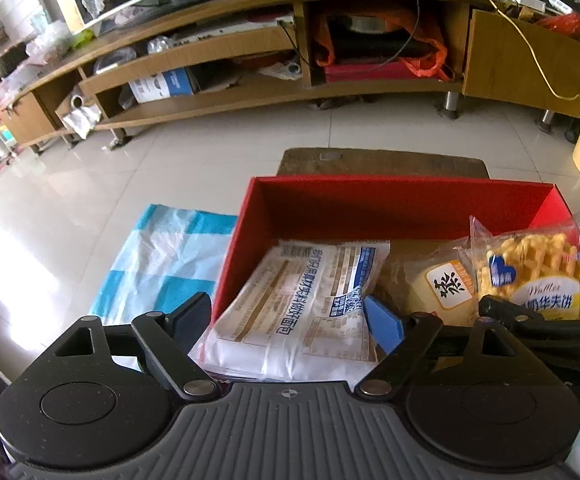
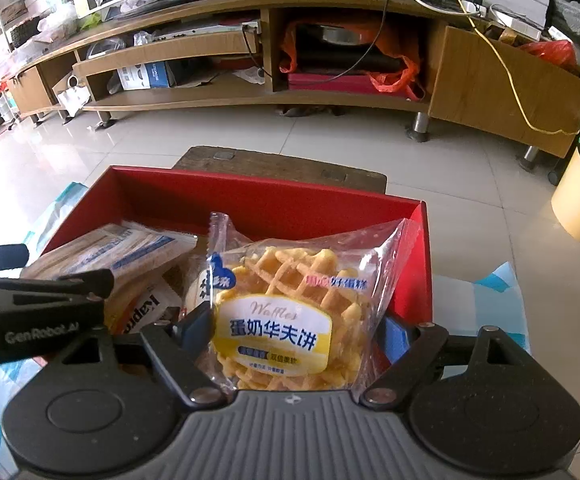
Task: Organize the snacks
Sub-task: 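Lower and open the left tool on the bread pack while the right releases the waffle pack, then move both open tools back from the red box to the remaining snacks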
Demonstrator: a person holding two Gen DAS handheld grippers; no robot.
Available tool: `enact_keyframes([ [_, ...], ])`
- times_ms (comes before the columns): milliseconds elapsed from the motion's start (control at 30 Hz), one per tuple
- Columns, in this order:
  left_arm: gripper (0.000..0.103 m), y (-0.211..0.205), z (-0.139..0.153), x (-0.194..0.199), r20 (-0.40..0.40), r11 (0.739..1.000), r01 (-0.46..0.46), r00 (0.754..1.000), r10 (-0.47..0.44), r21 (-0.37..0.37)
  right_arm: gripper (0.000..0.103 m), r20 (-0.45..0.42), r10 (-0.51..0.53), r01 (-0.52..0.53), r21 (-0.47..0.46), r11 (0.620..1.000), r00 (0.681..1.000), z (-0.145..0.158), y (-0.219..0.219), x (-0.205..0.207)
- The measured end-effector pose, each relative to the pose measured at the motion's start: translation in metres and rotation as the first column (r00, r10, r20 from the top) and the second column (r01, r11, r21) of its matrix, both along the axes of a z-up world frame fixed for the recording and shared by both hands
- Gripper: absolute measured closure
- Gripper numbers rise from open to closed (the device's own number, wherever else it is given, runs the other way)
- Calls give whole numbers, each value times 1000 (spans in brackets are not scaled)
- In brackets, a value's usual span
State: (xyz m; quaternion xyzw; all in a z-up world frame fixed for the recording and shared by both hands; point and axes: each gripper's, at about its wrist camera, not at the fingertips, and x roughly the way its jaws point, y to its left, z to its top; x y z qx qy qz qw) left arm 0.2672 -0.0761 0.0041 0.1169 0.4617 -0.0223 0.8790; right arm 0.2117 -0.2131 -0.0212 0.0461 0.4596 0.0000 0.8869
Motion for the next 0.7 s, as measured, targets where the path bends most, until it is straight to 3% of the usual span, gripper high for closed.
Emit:
enact_keyframes([
  [700,8,18,21,-24,19,998,-25,999,26,-57,22,59,49,-46,-46,998,997,12,7,-16],
])
